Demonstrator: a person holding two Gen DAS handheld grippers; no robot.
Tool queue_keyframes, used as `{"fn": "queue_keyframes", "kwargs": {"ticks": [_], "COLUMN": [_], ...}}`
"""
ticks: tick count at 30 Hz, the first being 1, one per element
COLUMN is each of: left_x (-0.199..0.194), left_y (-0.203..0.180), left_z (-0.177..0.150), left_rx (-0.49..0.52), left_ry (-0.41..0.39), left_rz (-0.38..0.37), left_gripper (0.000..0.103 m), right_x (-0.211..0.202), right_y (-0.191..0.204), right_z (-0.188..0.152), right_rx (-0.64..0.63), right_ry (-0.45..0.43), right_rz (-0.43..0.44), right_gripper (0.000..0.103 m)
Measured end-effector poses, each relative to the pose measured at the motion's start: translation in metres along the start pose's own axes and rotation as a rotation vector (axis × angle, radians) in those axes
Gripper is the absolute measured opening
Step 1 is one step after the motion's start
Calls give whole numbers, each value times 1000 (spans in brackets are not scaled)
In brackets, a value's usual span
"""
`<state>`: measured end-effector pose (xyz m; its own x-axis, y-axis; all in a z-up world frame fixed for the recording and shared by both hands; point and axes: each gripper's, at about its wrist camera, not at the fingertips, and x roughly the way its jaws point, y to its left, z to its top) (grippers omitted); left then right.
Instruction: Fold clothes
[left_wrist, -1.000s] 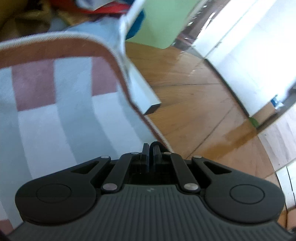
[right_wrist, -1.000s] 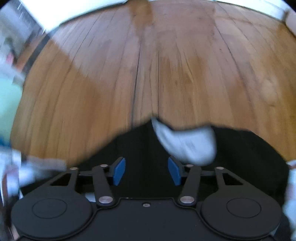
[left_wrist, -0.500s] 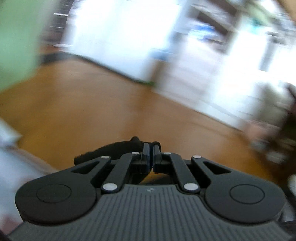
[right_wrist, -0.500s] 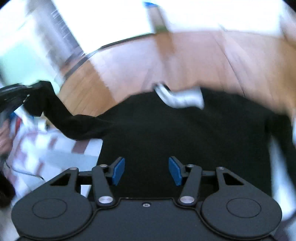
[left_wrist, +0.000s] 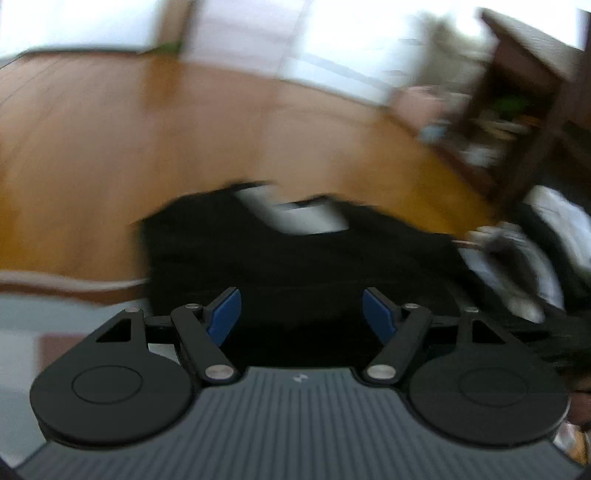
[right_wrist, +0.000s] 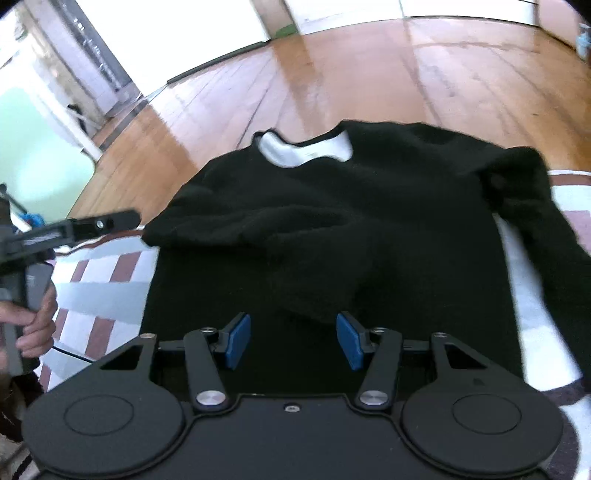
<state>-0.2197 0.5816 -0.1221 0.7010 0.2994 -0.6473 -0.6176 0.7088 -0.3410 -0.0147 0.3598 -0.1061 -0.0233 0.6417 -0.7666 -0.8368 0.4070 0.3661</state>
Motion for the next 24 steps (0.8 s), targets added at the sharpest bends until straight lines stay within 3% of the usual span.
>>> {"fn": "queue_keyframes", "kwargs": {"ticks": [2,6,12,15,16,17,18,19,21,24], "left_x": [4,11,29,38,42,46,47,48,46,42], "left_y": [28,61,64,60,58,55,54,53,52,52], "left_z": [3,6,-3,-6,-6,-7,-7,-7,-7,-8], "left_rx": [-64,-145,-170,-146,-134,-121,-113,-105,-96,-83], "left_ry": [-7,-4,22,28,32,35,39,44,42,37], "left_rz": [53,72,51,47,46,45,45,46,49,53], "left_gripper": [73,73,73,73,73,73,73,73,73,73], "right_x": [4,13,27,50,60,65,56,48,28,-27], "right_y": [1,3,6,10,13,15,17,18,21,17], "right_z": [3,8,15,15,15,17,22,28,39,62], "right_rx": [-17,-50,-99,-140,-189,-234,-260,-286,-328,-276], "right_ry": [7,20,40,88,124,141,92,44,-57,-245], "right_rz": [0,0,-4,-94,-145,-180,-156,-131,-84,-39], "right_gripper": [58,58,63,78,77,70,39,0,2,2]}}
